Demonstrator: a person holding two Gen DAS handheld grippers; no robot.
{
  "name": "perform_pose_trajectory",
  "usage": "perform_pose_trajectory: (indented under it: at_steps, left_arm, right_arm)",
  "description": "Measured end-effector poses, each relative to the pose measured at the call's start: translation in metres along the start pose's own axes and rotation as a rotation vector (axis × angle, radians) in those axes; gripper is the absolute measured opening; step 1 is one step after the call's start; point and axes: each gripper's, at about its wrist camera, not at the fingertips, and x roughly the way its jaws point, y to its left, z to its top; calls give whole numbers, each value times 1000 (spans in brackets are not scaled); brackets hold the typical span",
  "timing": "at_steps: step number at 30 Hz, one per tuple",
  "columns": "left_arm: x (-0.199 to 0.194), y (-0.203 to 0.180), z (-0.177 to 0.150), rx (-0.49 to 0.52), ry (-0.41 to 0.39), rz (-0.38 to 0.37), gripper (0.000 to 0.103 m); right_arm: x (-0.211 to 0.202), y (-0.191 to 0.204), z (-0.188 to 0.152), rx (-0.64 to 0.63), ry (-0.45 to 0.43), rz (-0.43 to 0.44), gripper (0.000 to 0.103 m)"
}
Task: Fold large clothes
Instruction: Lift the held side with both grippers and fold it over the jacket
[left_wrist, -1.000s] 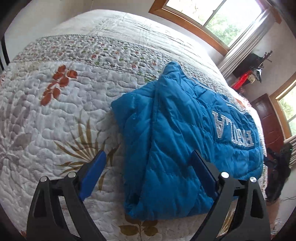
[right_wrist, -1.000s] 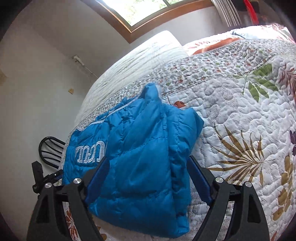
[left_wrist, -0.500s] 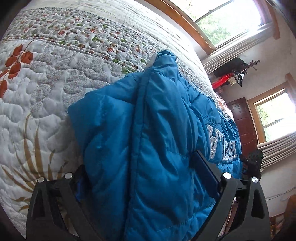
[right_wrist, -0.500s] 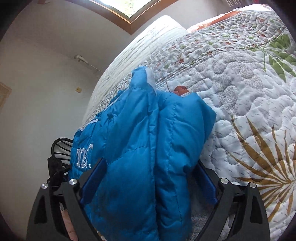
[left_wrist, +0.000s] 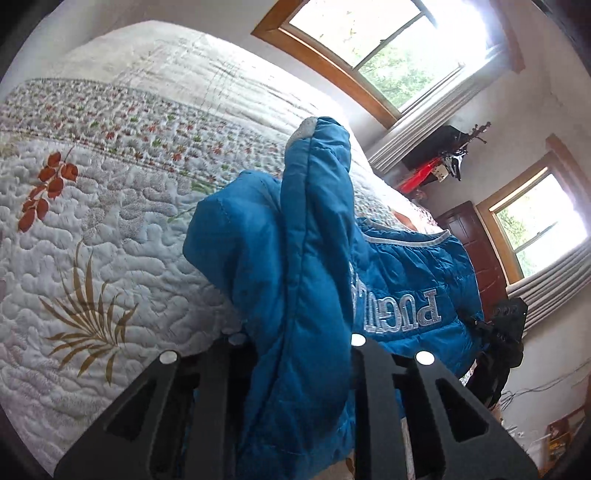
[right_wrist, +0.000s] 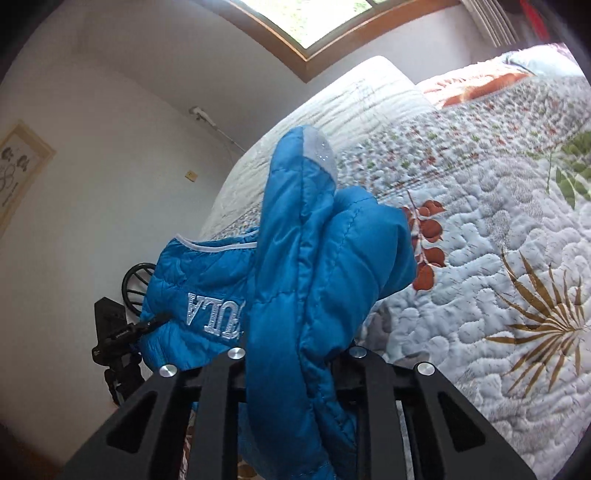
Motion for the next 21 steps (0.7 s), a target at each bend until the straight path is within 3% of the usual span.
perform_pose_trajectory:
  at_steps: [3,8,13,17,21]
  left_arm:
    - [-38,-24,-18,50,-30,-11,17]
    - [-124,-26,-65,90,-69,-32,17]
    - [-188,-27,-131,122,-96,-13,18]
    - [-200,-7,-179,133,-66,28,20]
    - [-167,34,-211,104,6,101,22]
  right_arm:
    - [-36,38,-18,-76,-32,11,20]
    - [-93,87,-67,-175,-66,36,19]
    - [-121,106,-122,-191,-51,64,19]
    - [-117,98,-164,-163,-6,57,19]
    - [-93,62,-201,-98,38,-14,20]
